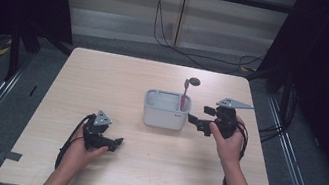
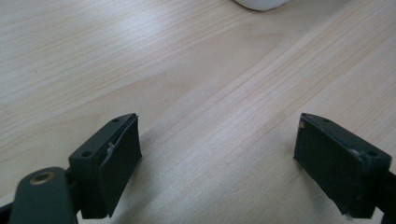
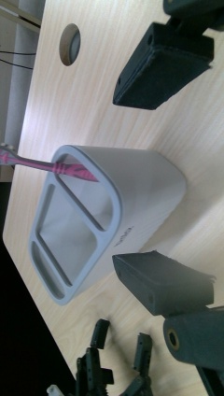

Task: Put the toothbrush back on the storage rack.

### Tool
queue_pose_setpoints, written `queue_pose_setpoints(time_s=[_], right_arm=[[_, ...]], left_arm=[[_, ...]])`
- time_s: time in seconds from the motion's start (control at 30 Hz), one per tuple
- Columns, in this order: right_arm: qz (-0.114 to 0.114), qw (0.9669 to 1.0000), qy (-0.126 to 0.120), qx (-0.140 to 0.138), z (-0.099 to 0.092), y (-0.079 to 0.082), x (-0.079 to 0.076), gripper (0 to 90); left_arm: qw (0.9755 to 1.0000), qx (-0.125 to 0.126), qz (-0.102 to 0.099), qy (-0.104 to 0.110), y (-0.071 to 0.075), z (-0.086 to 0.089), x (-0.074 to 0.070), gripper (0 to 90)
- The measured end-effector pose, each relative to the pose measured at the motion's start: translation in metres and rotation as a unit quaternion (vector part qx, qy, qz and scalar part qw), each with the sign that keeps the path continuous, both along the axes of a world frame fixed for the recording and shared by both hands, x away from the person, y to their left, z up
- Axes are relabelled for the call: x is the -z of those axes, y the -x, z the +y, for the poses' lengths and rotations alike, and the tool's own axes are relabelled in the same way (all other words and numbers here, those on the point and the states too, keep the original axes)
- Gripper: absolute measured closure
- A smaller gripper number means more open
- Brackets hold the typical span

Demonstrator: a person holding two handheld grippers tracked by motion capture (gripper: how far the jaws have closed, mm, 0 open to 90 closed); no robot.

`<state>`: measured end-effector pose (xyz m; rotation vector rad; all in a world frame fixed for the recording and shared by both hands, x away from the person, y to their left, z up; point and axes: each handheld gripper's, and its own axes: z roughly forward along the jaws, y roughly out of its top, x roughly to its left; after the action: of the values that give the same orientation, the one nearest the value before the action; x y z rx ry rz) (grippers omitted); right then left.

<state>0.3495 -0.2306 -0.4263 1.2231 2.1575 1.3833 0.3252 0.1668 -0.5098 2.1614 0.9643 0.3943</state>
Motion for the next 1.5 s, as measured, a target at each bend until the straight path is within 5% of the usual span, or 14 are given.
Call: queue_pose_setpoints(time_s=[1.5], right_arm=[[0.044,0.9986,0.029,-0.01,-0.039,0.029,0.043,18.5]], left_arm=[[1.0,0.0,0.0,-0.001,0.0,0.0,0.0,14.1]])
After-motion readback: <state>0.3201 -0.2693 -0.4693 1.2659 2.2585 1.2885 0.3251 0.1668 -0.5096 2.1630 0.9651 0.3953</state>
